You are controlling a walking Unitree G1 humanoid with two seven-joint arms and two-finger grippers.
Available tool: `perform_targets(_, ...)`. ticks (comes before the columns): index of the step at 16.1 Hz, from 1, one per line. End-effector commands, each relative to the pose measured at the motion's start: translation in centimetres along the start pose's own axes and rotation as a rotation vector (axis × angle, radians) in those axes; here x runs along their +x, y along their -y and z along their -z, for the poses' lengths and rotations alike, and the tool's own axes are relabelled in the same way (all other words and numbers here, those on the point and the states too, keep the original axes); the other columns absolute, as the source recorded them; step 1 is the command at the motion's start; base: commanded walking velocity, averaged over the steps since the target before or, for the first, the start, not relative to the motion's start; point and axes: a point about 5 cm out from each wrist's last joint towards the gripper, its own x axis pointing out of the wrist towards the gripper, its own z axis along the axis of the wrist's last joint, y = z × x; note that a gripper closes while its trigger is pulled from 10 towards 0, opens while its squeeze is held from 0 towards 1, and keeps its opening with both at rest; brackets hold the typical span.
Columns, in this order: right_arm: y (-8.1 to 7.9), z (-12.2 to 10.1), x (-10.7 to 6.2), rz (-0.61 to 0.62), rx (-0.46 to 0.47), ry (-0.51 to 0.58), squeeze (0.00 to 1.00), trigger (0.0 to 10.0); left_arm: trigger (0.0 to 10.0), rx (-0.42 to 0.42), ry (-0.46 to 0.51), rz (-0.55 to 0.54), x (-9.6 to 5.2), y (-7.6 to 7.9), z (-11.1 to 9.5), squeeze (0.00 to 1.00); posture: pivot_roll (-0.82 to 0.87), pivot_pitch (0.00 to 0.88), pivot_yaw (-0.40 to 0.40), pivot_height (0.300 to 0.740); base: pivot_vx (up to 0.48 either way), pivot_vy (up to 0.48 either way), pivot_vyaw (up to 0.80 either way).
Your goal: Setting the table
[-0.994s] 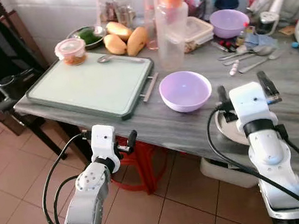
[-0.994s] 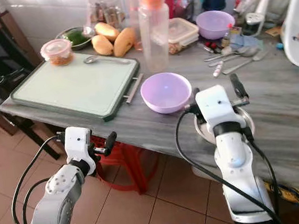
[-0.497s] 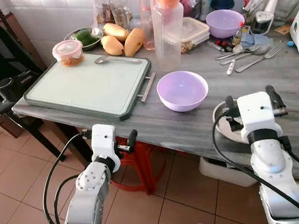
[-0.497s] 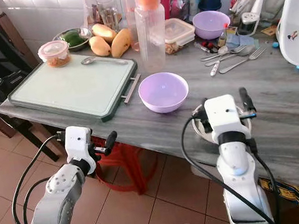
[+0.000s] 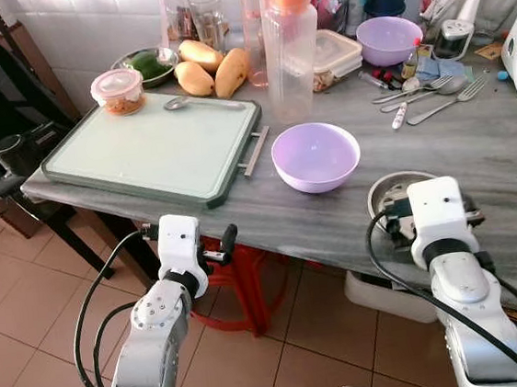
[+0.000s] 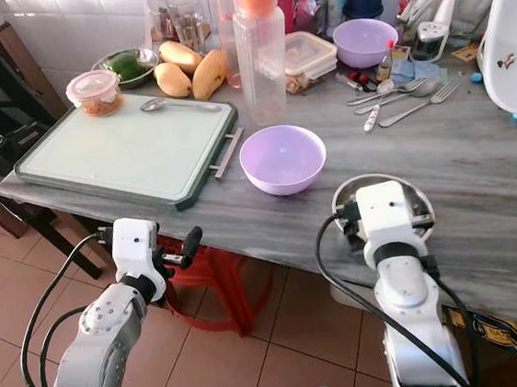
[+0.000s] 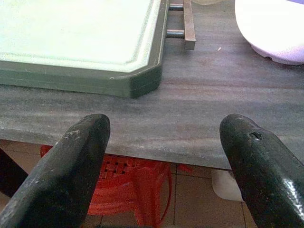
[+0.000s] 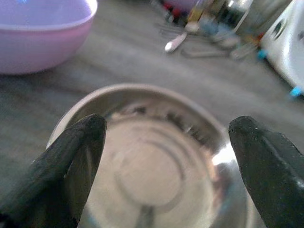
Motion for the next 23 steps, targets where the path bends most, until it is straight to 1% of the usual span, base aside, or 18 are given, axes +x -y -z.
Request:
perform_targets(1, -0.2, 0.4, 0.2, -0.018, 0.023, -0.036, 0.0, 10.0, 10.0, 0.011, -0.01, 0.005, 0.1, -0.2, 0.1, 0.0, -0.06, 0.018, 0.056, 0.74, 0.0, 0.0, 0.0)
perform_targets(3, -0.7, 0.4, 0.5, -0.062, 0.04, -0.059, 0.0, 10.0, 10.0, 0.012, -0.011, 0.003, 0.0, -0.3, 0.1, 0.0, -0.05, 0.021, 0.056, 0.74, 0.0, 0.0, 0.0)
perform_targets(7, -0.9, 0.3, 1.1, -0.1, 0.065, -0.093, 0.0, 10.0, 10.0, 0.014, -0.012, 0.003, 0.0, -0.3, 0.1, 0.0, -0.05, 0.023, 0.055, 0.74, 0.0, 0.0, 0.0)
perform_targets(11, -1.3, 0.5, 1.5, -0.175, 0.053, -0.131, 0.0, 10.0, 10.0, 0.015, -0.011, 0.004, 0.0, -0.2, 0.1, 0.0, -0.05, 0.021, 0.052, 0.74, 0.0, 0.0, 0.0)
perform_targets(13, -1.3, 0.6, 1.5, -0.184, 0.05, -0.141, 0.0, 10.0, 10.0, 0.015, -0.011, 0.004, -0.1, -0.2, 0.1, 0.0, -0.05, 0.018, 0.049, 0.74, 0.0, 0.0, 0.0)
perform_targets(15, -1.3, 0.6, 1.5, -0.188, 0.051, -0.144, 0.0, 10.0, 10.0, 0.015, -0.012, 0.004, -0.1, -0.2, 0.1, 0.0, -0.05, 0.016, 0.047, 0.74, 0.0, 0.0, 0.0)
perform_targets(18, -1.3, 0.4, 1.3, -0.197, 0.081, -0.147, 0.0, 10.0, 10.0, 0.016, -0.014, 0.005, -0.1, -0.2, 0.2, 0.0, -0.05, 0.015, 0.049, 0.74, 0.0, 0.0, 0.0)
perform_targets(20, -1.4, -0.1, 1.3, -0.199, 0.126, -0.141, 0.0, 10.0, 10.0, 0.015, -0.015, 0.006, 0.0, -0.2, 0.2, 0.0, -0.05, 0.015, 0.05, 0.74, 0.0, 0.0, 0.0)
perform_targets(23, -1.4, -1.3, 1.3, -0.197, 0.145, -0.1, 0.0, 10.0, 10.0, 0.015, -0.014, 0.007, 0.1, -0.2, 0.1, 0.0, -0.06, 0.015, 0.052, 0.74, 0.0, 0.0, 0.0)
